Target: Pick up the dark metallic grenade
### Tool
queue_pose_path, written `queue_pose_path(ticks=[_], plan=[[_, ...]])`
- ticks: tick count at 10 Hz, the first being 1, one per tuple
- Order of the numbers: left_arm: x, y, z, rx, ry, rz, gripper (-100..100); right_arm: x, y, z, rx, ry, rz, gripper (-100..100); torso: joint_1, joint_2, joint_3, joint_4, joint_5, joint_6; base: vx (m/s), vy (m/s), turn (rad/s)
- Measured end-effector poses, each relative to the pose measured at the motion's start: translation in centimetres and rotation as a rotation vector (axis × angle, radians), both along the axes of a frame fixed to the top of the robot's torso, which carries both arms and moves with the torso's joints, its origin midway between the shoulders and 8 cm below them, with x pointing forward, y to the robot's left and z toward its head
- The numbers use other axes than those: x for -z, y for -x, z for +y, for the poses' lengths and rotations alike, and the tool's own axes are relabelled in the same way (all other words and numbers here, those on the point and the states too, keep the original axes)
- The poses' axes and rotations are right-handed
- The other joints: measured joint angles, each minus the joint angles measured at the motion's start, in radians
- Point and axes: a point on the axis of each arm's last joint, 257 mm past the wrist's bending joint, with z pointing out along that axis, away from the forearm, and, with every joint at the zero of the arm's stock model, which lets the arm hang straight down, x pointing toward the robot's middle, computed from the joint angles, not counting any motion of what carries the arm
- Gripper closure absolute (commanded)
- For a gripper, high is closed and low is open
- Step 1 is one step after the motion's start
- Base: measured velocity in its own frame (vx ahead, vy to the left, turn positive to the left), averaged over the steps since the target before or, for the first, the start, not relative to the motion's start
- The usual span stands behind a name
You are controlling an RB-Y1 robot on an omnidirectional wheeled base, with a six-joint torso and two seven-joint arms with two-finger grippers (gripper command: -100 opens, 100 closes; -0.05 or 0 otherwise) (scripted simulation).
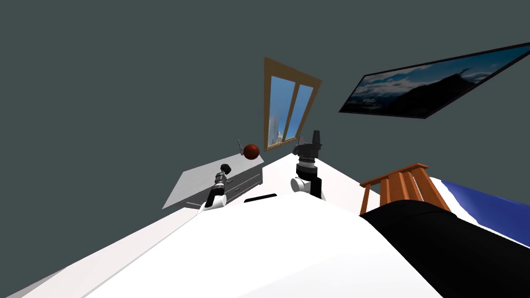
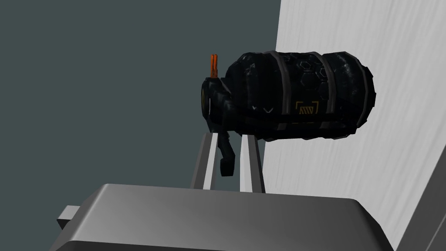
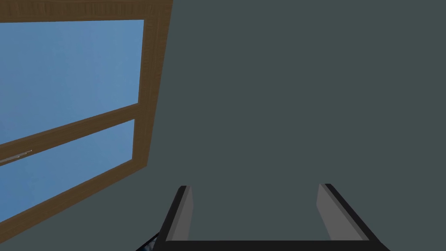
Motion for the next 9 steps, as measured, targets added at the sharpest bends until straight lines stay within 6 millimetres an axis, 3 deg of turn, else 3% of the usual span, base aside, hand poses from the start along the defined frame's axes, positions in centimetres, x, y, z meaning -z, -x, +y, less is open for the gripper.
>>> queue_pose_path(ticks=[8,9], plan=[[-1.7,3.5,-3.0,-0.021,-0.007,-0.013,100,0.0,0.0,0.0,0.000,0.000,0.000,0,-0.002,0.002,0.002,0.003,-0.002,0.000,0.038,0.039,0.014],[-1.8,3.5,-3.0,-0.021,-0.008,-0.015,0,0.0,0.0,0.0,0.000,0.000,0.000,0,-0.003,0.003,0.003,0.003,-0.002,0.001,0.000,0.000,0.000]])
